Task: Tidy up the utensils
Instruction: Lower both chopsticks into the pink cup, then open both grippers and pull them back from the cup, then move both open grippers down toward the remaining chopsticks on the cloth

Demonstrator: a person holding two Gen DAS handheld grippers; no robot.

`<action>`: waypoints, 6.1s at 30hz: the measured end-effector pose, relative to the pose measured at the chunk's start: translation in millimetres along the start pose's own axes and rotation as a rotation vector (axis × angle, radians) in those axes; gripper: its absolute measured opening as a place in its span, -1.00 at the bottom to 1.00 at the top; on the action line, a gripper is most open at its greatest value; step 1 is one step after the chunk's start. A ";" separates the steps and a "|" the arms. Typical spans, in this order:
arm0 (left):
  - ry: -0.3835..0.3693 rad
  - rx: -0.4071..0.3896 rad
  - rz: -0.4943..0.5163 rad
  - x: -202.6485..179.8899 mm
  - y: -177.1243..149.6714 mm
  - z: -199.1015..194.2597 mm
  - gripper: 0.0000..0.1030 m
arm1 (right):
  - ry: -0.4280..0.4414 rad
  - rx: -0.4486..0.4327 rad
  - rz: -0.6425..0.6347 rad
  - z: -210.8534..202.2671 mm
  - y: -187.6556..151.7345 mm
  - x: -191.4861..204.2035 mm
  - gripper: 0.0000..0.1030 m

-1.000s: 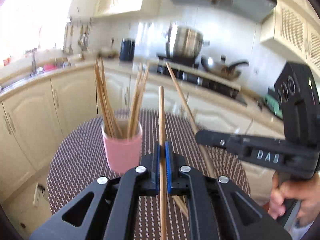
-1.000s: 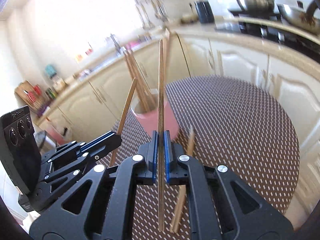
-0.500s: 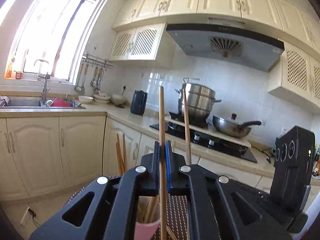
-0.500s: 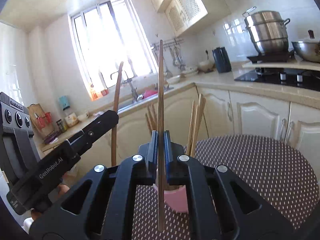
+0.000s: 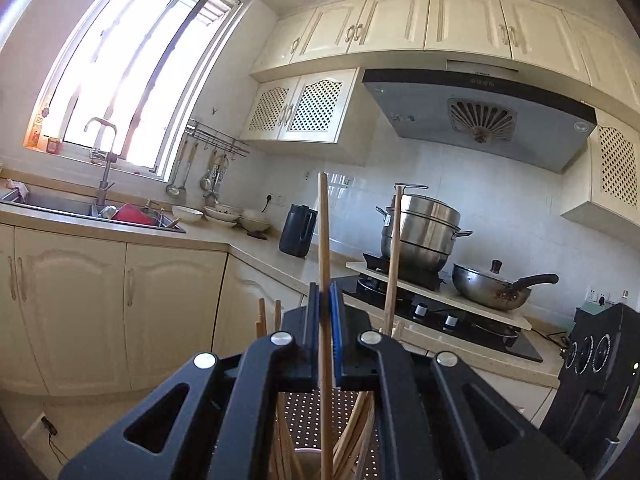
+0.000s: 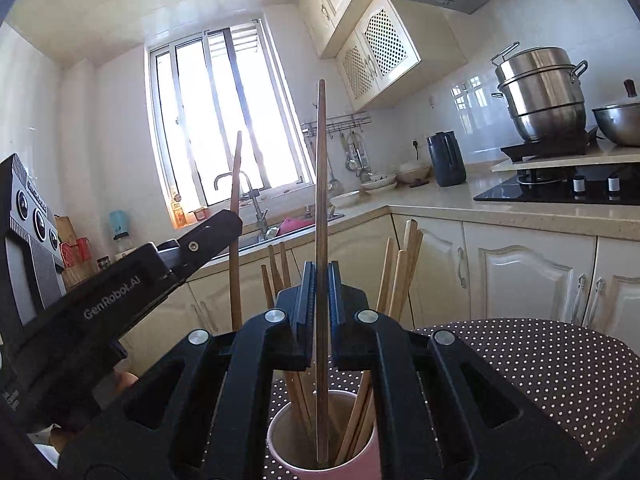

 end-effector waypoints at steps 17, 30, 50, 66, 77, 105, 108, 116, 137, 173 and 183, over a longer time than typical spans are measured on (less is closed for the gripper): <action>0.033 0.014 -0.001 9.2 -23.4 -4.5 -0.89 | 0.005 0.022 0.002 -15.6 -22.5 3.1 -0.87; 0.072 -0.064 0.006 0.6 -18.7 12.5 -0.89 | 0.030 0.036 0.024 -19.1 -32.1 -3.6 -0.88; 0.058 0.067 0.149 15.7 -69.5 -23.0 -0.89 | 0.003 0.112 -0.067 -31.2 -43.7 19.9 -0.87; 0.064 0.184 0.227 19.4 -94.2 -28.9 -0.87 | -0.061 0.266 -0.116 -13.5 -82.5 23.5 -0.87; 0.078 0.190 0.227 23.4 -84.9 -40.6 -0.34 | -0.072 0.250 -0.078 -24.3 -72.3 28.4 -0.85; 0.067 0.183 0.264 61.2 -55.8 -135.7 0.36 | -0.203 0.212 -0.144 -101.6 -59.2 107.2 0.27; 0.051 0.199 0.272 67.9 -56.5 -142.2 0.36 | -0.203 0.215 -0.142 -102.3 -61.9 123.4 0.28; 0.023 0.215 0.292 86.3 -59.7 -155.3 0.36 | -0.209 0.237 -0.151 -97.2 -72.9 156.4 0.28; 0.017 0.280 0.355 81.2 -75.1 -157.3 0.37 | -0.256 0.289 -0.068 -104.3 -86.7 143.0 0.30; 0.086 0.465 0.435 27.7 -132.0 -117.5 0.37 | -0.265 0.501 0.101 -119.3 -134.5 64.9 0.30; 0.096 0.515 0.437 21.1 -145.4 -110.3 0.37 | -0.263 0.555 0.130 -120.4 -146.9 52.3 0.30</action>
Point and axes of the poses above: each gripper's, at about its wrist camera, not at the fingertips, and z roughly the way its jaws point, x to its left, y to its top, the point moved 4 cm from there along z, roughly the way its jaws point, and after that the axes turned 13 degrees about y, right-handed, at the moved point
